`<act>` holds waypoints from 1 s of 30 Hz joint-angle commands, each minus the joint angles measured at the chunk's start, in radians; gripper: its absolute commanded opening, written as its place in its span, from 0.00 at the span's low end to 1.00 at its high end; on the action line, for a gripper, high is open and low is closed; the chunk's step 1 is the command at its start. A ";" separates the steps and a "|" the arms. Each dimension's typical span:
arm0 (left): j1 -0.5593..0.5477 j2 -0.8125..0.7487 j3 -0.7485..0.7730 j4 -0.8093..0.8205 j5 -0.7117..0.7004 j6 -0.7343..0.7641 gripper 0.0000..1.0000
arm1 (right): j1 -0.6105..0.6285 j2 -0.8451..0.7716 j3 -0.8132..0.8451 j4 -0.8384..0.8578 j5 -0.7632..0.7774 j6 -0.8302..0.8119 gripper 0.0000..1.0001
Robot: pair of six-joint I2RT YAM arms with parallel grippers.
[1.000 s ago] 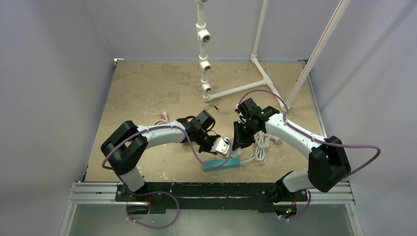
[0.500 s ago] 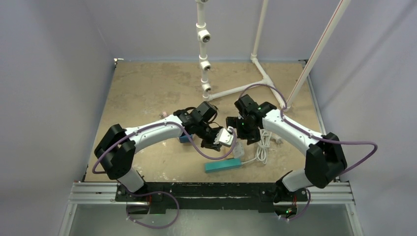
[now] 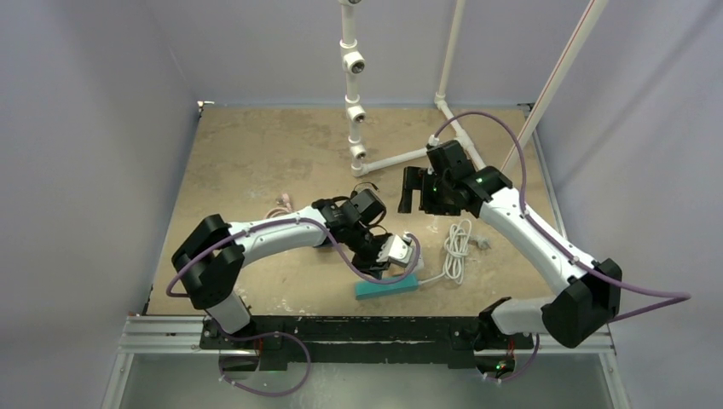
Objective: Insert the plug
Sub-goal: Reset both arms
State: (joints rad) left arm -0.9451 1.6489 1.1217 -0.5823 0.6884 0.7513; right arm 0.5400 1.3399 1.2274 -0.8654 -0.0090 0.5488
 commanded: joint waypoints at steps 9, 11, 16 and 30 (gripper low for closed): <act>0.328 -0.209 0.045 0.360 -0.272 -0.461 0.75 | -0.027 -0.254 -0.310 0.783 0.406 -0.185 0.99; 0.405 -0.259 0.031 0.380 -0.287 -0.498 0.76 | -0.040 -0.272 -0.378 0.907 0.497 -0.218 0.99; 0.668 -0.306 0.018 0.380 -0.323 -0.591 0.79 | -0.130 -0.235 -0.506 1.094 0.579 -0.244 0.99; 0.986 -0.357 -0.410 0.846 -0.440 -0.719 0.99 | -0.379 -0.132 -0.800 1.650 0.493 -0.333 0.99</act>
State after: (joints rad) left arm 0.0460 1.3529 0.8543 0.0139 0.2523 0.0853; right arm 0.1757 1.1786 0.4419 0.5217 0.5117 0.2943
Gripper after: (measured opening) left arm 0.990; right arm 0.987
